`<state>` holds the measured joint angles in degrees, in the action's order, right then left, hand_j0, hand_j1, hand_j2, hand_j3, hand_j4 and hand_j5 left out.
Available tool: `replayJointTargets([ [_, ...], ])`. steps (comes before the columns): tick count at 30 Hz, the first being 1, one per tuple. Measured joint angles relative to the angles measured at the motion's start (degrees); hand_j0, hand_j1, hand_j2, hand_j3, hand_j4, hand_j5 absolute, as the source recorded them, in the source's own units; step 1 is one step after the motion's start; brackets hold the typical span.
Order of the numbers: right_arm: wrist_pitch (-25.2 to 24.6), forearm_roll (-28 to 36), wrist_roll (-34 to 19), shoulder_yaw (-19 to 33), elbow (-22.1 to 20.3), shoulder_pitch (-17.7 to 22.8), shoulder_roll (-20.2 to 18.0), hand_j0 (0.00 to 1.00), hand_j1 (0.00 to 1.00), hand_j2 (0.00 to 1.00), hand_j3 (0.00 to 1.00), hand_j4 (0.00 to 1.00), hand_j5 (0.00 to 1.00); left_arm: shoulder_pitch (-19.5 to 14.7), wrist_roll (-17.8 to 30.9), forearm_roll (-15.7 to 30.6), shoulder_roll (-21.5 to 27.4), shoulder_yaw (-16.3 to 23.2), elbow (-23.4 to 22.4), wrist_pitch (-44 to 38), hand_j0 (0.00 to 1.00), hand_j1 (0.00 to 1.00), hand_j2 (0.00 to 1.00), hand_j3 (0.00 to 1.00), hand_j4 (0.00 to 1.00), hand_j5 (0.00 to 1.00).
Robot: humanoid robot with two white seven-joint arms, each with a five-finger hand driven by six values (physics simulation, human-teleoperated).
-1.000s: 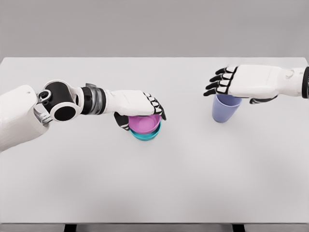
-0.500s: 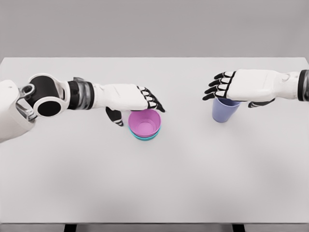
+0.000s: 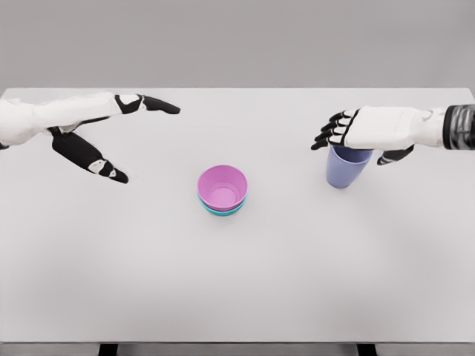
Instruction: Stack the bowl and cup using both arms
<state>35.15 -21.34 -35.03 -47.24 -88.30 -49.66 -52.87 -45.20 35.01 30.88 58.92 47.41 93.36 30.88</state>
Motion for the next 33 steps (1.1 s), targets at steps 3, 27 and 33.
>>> replayJointTargets([
  [3, 0.0, 0.0, 0.0, -0.1, 0.8, 0.0, 0.2, 1.00, 1.00, 1.00, 1.00, 1.00, 1.00, 8.2, 0.0, 2.4, 0.6, -4.7, -3.4, 2.7, 1.00, 1.00, 1.00, 1.00, 1.00, 1.00],
  [27, 0.0, 0.0, 0.0, -3.6, 8.2, -1.4, 3.8, 1.00, 1.00, 1.00, 1.00, 1.00, 1.00, 13.6, 0.0, 3.4, -2.9, -17.2, -6.0, 4.3, 1.00, 1.00, 1.00, 1.00, 1.00, 1.00],
  [33, 0.0, -0.1, 0.0, -4.0, 10.0, -1.5, 4.6, 1.00, 1.00, 1.00, 1.00, 1.00, 1.00, 13.6, 0.0, 3.3, -3.0, -17.2, -6.0, 4.3, 1.00, 1.00, 1.00, 1.00, 1.00, 1.00],
])
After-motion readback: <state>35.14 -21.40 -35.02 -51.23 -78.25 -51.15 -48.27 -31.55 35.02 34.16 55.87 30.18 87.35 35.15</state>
